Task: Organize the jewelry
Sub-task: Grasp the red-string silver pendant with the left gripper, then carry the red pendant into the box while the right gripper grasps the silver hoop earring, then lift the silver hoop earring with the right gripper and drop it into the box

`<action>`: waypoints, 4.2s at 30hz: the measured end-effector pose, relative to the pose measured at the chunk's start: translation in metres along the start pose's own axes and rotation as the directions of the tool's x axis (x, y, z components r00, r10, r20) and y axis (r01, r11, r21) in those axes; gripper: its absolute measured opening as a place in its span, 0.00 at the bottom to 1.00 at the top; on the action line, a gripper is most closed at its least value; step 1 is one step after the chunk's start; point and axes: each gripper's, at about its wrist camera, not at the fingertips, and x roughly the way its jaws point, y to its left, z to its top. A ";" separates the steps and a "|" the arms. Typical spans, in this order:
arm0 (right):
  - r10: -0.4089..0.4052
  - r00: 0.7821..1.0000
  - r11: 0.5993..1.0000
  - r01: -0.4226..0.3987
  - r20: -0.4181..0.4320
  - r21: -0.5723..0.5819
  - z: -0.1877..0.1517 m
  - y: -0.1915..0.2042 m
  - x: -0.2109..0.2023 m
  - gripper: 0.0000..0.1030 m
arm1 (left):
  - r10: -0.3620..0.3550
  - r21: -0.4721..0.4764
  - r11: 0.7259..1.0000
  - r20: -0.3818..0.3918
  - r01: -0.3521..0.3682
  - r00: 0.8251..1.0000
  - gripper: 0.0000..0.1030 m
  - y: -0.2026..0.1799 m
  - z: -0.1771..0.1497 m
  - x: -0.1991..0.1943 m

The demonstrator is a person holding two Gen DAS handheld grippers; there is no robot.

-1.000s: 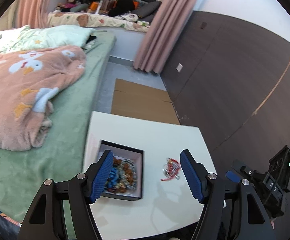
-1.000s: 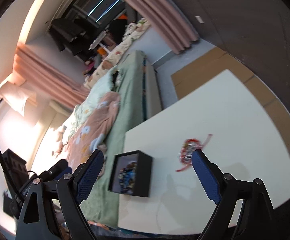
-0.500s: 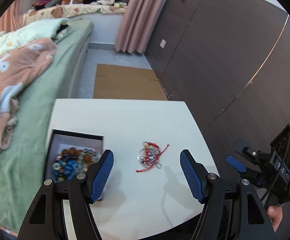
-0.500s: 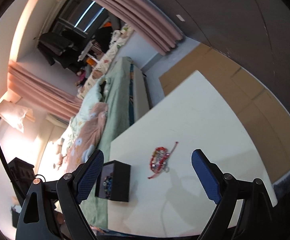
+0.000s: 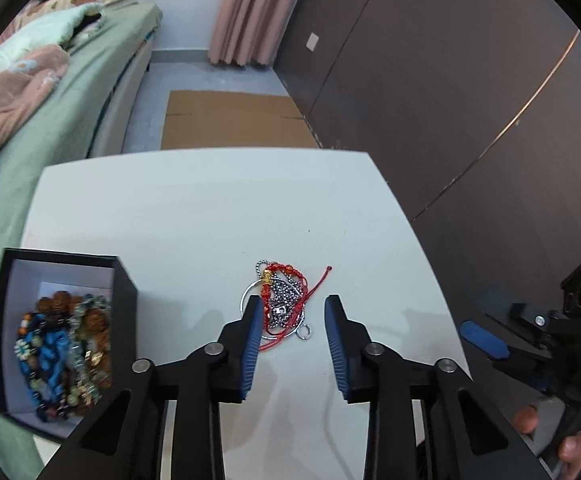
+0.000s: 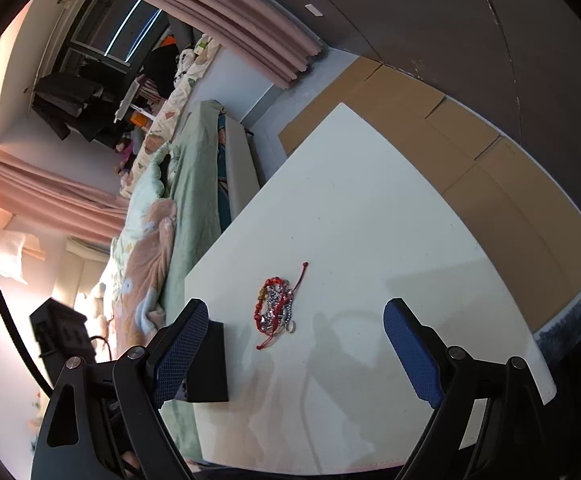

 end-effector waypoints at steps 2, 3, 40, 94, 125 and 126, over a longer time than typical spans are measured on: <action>-0.010 1.000 1.000 0.010 -0.007 0.005 0.000 -0.003 0.001 0.87 | -0.001 0.004 1.000 -0.013 0.001 1.000 0.28 -0.002 0.000 0.010; -0.016 1.000 1.000 0.016 -0.009 0.008 0.000 -0.005 0.002 0.87 | 0.000 0.006 1.000 -0.017 0.000 1.000 0.28 -0.002 0.000 0.013; 0.012 0.990 0.999 -0.019 -0.138 -0.050 -0.018 0.038 0.055 0.48 | -0.015 0.002 1.000 0.158 0.015 0.987 0.06 0.020 0.004 -0.075; 0.059 0.997 0.974 -0.068 -0.047 -0.215 -0.035 0.120 0.041 0.02 | 0.034 -0.220 0.975 0.188 0.008 0.982 0.72 0.128 -0.014 -0.127; -0.614 0.789 0.678 0.515 -0.018 -0.524 -0.058 0.117 0.144 0.51 | 0.058 -0.223 0.975 0.185 -0.015 0.981 0.72 0.133 -0.024 -0.147; -0.614 0.790 0.674 0.516 -0.012 -0.528 -0.058 0.118 0.142 0.50 | 0.057 -0.223 0.975 0.185 -0.015 0.981 0.72 0.133 -0.024 -0.148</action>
